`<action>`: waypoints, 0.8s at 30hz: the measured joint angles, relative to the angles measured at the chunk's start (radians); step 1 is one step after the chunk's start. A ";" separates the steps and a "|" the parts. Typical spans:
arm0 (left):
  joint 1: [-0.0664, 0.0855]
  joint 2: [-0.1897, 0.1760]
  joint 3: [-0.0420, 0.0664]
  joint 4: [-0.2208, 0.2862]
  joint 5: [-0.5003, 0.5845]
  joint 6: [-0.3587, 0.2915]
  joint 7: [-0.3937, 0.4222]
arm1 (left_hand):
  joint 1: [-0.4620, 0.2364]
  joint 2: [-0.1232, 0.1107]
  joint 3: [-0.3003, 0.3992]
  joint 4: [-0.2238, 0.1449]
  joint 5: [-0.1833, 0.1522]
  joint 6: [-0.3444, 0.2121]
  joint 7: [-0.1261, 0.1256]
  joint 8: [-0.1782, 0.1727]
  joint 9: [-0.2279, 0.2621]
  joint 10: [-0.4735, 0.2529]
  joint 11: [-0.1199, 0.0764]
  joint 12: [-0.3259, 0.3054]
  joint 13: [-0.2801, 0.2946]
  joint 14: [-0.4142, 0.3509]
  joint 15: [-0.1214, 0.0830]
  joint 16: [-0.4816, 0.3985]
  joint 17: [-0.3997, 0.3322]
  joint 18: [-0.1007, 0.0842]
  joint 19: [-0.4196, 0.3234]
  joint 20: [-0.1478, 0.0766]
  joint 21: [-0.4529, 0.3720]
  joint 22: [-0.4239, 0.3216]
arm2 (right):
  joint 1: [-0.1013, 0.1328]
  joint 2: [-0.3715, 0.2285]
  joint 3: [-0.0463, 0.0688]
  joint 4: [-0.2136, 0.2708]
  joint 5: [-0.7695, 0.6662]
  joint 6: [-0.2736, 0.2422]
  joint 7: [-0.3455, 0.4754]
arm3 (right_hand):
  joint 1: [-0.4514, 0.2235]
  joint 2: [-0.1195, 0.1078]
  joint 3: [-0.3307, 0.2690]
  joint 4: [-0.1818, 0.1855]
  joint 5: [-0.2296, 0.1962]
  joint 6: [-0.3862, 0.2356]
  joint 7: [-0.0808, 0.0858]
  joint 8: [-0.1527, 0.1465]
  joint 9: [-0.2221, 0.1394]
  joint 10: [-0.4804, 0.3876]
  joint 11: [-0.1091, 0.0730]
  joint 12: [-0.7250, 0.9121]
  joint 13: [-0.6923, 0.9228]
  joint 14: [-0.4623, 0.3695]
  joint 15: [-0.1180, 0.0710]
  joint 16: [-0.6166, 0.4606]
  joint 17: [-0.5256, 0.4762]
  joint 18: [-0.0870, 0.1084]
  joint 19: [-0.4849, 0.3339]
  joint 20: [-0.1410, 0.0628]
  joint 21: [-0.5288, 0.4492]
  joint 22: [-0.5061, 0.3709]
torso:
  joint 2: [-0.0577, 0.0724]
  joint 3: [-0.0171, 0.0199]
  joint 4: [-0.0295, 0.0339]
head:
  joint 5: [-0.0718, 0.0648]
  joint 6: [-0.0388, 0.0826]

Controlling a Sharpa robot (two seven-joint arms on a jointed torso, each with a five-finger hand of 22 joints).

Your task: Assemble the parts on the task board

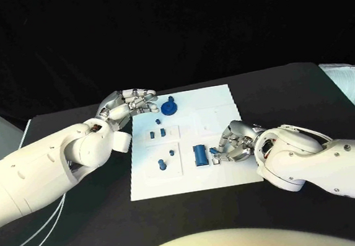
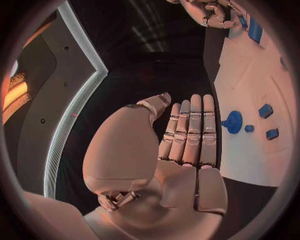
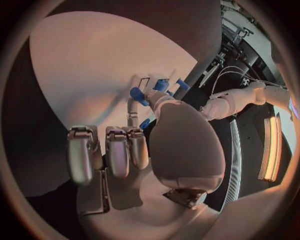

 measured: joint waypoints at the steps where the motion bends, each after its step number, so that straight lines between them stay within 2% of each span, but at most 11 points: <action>1: 0.000 0.000 0.000 0.000 -0.001 0.001 0.000 | 0.000 0.000 0.000 0.000 0.000 0.000 0.000 0.000 0.000 0.000 0.000 0.000 0.000 0.000 0.000 0.000 0.000 0.000 0.000 0.000 0.000 0.000 | 0.000 0.001 0.000 -0.002 -0.003 0.007 -0.001 | -0.003 0.003 -0.002 -0.002 -0.009 0.001 -0.001 0.000 0.000 0.000 0.000 0.000 0.000 0.000 0.000 0.000 0.000 0.000 0.000 0.000 0.000 0.000 | 0.000 0.0000 -0.0002 | 0.000 0.000; 11: 0.000 0.000 0.000 0.002 -0.017 0.012 -0.004 | 0.000 0.000 0.000 0.000 0.000 0.000 0.000 0.000 0.000 0.000 0.000 0.000 0.000 0.000 0.000 0.000 0.001 0.000 0.004 0.004 -0.004 -0.001 | 0.000 0.009 0.000 -0.018 -0.018 0.055 -0.006 | -0.015 0.016 -0.002 -0.002 -0.019 -0.002 0.002 0.001 0.000 0.000 0.000 0.000 0.000 0.000 0.000 0.000 0.000 0.000 0.000 0.000 0.000 0.001 | 0.000 0.0002 -0.0002 | -0.001 -0.001; 16: 0.000 0.000 0.000 0.002 -0.021 0.015 -0.005 | 0.000 0.000 0.000 0.000 0.000 0.000 0.000 0.000 0.000 0.000 0.000 0.000 0.000 0.000 0.000 0.000 0.003 0.000 0.004 0.004 -0.004 -0.001 | 0.000 0.012 0.000 -0.024 -0.022 0.075 -0.009 | -0.019 0.012 -0.005 0.001 -0.019 -0.002 0.002 0.002 0.001 0.000 0.000 0.000 0.000 0.000 0.000 0.000 0.000 0.000 0.000 0.000 0.000 0.001 | 0.000 0.0000 -0.0005 | -0.003 -0.004; 24: 0.000 0.000 0.000 0.002 -0.022 0.019 -0.006 | 0.000 0.000 0.000 0.000 0.000 0.000 0.000 0.000 0.000 -0.001 -0.001 0.000 0.000 0.000 0.000 0.000 0.003 0.000 0.004 0.004 -0.004 -0.001 | 0.000 0.017 0.000 -0.026 -0.026 0.081 -0.013 | -0.023 0.016 -0.004 0.001 -0.023 -0.002 0.002 0.003 0.002 0.000 0.000 0.000 0.000 0.000 0.000 0.000 0.000 0.000 0.000 0.000 0.000 0.001 | 0.000 0.0001 -0.0002 | -0.005 -0.008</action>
